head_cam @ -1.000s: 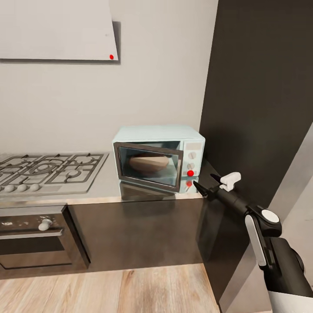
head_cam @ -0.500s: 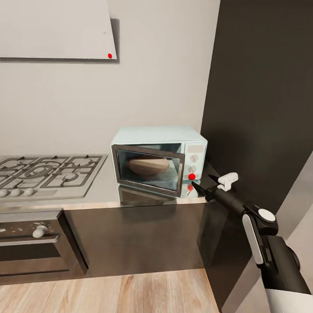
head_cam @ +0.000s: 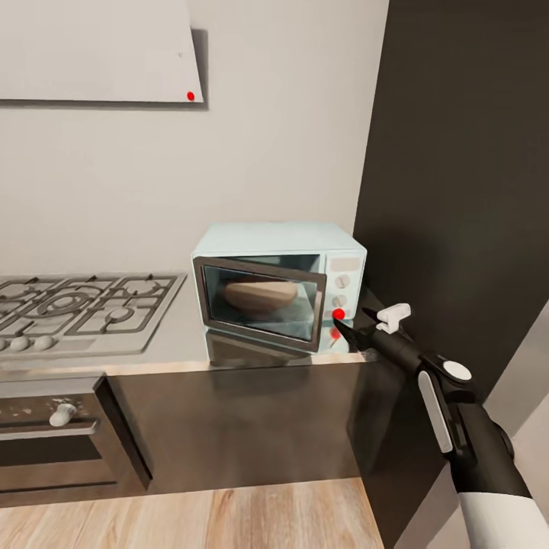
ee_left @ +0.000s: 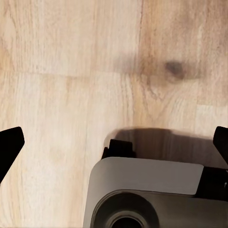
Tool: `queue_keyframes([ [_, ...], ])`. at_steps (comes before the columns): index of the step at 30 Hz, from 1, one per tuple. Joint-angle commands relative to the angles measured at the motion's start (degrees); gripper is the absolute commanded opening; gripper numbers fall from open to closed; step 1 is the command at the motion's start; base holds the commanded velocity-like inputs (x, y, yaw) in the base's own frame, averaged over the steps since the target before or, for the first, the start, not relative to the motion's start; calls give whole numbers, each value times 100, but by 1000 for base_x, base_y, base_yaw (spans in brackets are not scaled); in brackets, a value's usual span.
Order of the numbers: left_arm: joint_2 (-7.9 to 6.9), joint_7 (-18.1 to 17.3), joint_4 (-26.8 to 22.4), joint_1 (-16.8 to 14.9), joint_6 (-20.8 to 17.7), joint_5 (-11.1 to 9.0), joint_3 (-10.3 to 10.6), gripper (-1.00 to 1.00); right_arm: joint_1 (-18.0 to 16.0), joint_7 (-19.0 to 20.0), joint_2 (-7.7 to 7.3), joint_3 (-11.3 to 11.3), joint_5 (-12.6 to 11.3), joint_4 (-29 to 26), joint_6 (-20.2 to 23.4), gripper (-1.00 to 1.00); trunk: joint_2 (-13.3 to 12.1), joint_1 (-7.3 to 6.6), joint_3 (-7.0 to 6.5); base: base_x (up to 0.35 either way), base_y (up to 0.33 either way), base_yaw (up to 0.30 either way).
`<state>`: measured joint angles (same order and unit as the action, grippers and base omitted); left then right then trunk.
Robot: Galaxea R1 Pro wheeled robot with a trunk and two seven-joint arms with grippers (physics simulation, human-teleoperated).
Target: In the kitchen, take the popcorn bag from the countertop, put it into the microwave, and heat it until the popcorn is cooked so the cooked popcorn ends up inside the bag.
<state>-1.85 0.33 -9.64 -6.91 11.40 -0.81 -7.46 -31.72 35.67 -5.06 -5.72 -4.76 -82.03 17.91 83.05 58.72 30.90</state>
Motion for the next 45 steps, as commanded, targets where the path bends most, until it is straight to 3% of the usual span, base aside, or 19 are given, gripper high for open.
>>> queue_keyframes([
  [1,1,3,5,-4,20,-7,-10,100,-29,18,2,-7,-21,45,48,100,3,1,6,71,0,0],
  [13,1,2,5,-4,20,-6,-10,100,-58,13,3,-8,17,112,37,100,3,1,6,6,0,0],
  [16,1,2,5,-3,20,-6,-8,100,-127,4,-19,-20,15,314,18,100,3,1,6,0,0,0],
  [21,1,2,5,-3,20,-6,-1,100,-500,10,-20,-10,19,1155,-290,100,3,1,6,0,0,0],
  [29,1,2,5,-3,20,-6,-1,100,-570,5,-29,-17,21,1233,-318,100,3,1,6,0,0,0],
  [31,1,2,5,-3,20,-6,-1,100,-787,0,-15,-17,58,1492,-390,100,3,1,6,0,0,0],
  [34,1,2,5,-3,20,-6,-1,100,-1412,-7,9,-10,97,2670,-962,100,3,1,6,0,0,0],
  [37,2,2,5,-3,20,-6,0,100,-1760,-8,9,-5,106,3290,-1264,100,3,1,6,0,0,0],
  [41,1,2,5,-3,20,-6,1,100,-1871,-8,19,-7,315,3474,-1360,100,3,1,6,0,0,0],
  [45,2,2,5,-3,20,-6,7,100,-1882,-5,48,0,369,3502,-1360,100,3,1,6,0,0,0],
])
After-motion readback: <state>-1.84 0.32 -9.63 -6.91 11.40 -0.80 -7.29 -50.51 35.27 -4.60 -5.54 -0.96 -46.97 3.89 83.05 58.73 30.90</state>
